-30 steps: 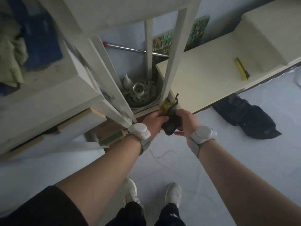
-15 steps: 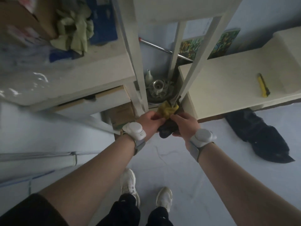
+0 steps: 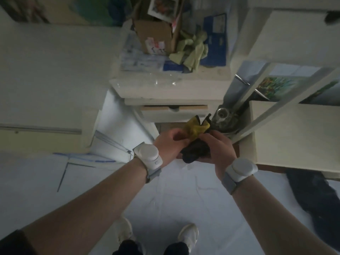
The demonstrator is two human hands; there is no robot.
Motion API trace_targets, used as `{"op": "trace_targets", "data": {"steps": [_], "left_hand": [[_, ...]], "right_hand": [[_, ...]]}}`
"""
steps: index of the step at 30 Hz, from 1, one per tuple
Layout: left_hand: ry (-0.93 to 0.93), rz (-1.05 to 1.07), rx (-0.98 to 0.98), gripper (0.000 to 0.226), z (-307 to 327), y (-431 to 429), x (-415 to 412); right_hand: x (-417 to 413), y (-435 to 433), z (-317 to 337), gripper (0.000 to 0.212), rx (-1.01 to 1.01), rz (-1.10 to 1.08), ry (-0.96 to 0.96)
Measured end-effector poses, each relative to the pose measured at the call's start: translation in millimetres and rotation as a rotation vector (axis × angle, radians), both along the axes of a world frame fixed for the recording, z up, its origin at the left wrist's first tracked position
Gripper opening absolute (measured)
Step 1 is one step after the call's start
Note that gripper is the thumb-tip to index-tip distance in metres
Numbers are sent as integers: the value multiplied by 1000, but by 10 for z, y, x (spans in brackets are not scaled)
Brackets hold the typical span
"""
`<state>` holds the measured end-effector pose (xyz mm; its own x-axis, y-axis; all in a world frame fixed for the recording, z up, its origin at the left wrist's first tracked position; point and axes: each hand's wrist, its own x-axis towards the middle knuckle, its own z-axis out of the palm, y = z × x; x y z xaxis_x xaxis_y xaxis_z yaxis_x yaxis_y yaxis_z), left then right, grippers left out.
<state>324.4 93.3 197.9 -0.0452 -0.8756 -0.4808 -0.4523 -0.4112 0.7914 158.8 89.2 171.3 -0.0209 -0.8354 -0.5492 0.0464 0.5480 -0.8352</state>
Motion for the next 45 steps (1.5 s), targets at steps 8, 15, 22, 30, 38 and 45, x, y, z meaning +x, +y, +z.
{"op": "trace_targets", "data": {"steps": [8,15,22,30,38,45], "left_hand": [[2,111,-90,22,490,62,737],[58,196,-191,25,922,135,1434],[42,238,-216,13,1169,195,2182],[-53,304,-255,9,1244,319,3008],[-273,324,-222,12,971,623,3665],[-477,725,-287,30,695,761,4739]], "right_hand": [[792,-31,609,9,-113,57,7],[1497,-75,1118,24,-231,108,75],[2247,-55,1428,22,-297,177,178],[3085,-158,1501,20,-414,336,421],[3336,37,1190,28,-450,438,616],[3539,154,1201,38,-728,700,1078]]}}
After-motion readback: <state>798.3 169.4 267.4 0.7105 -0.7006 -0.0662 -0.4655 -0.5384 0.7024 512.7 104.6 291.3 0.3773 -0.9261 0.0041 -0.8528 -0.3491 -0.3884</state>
